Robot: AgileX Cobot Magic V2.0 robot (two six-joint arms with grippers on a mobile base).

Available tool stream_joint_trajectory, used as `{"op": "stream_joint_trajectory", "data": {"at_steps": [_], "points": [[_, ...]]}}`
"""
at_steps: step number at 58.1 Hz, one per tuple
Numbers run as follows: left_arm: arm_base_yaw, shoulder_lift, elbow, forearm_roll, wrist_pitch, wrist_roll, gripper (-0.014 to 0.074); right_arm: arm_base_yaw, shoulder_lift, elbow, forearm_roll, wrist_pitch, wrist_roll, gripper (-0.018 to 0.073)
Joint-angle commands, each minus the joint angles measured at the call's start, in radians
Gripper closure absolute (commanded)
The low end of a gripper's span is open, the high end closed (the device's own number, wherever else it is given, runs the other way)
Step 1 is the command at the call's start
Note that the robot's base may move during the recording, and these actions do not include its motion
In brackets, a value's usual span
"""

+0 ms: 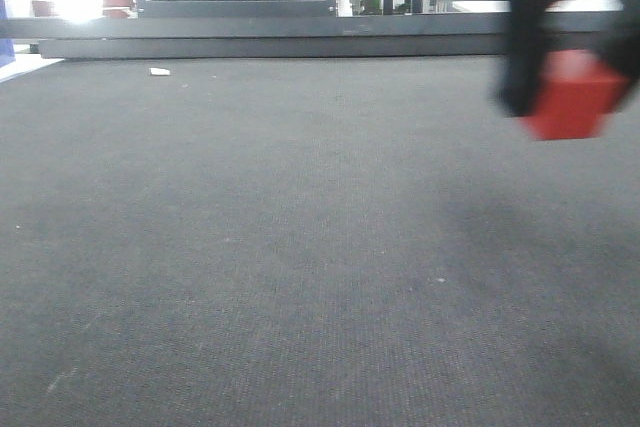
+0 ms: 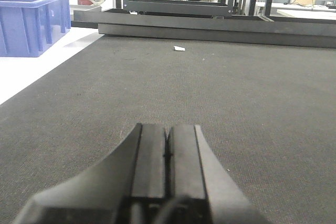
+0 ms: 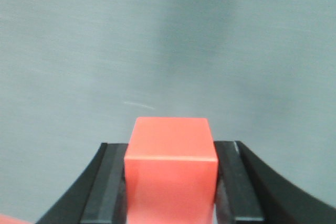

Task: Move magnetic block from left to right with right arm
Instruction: 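Raise the held red cube clear of the table with the right gripper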

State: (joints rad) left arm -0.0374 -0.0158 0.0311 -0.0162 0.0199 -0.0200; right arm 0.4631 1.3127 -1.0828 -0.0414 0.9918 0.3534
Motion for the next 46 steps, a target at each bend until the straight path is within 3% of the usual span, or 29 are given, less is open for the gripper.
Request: {"op": "stream_joint_trajectory", "data": {"at_steps": [1,14,25,36,46], "points": [[-0.007,-0.007,0.010,-0.006,-0.083,-0.001,0.0713,-0.090,-0.146,0.075,-0.015,-0.121,-0.092,0.0179],[-0.007,-0.007,0.010,-0.006,-0.083,-0.001,0.0713,-0.308,-0.394,0.298,0.071,-0.372,-0.327,0.0179],[-0.007,-0.007,0.010,-0.006,-0.083,-0.001,0.0713,-0.366,-0.549,0.455,0.128,-0.621,-0.494,0.0179],[-0.007,-0.007,0.010,-0.006,-0.083,-0.001,0.0713,-0.365,-0.723,0.607,0.141,-0.829,-0.491,0.0179],[-0.007,-0.007,0.010,-0.006,-0.083,-0.001,0.0713,-0.365,-0.910,0.707,0.204,-0.879,-0.437,0.0179]]}}
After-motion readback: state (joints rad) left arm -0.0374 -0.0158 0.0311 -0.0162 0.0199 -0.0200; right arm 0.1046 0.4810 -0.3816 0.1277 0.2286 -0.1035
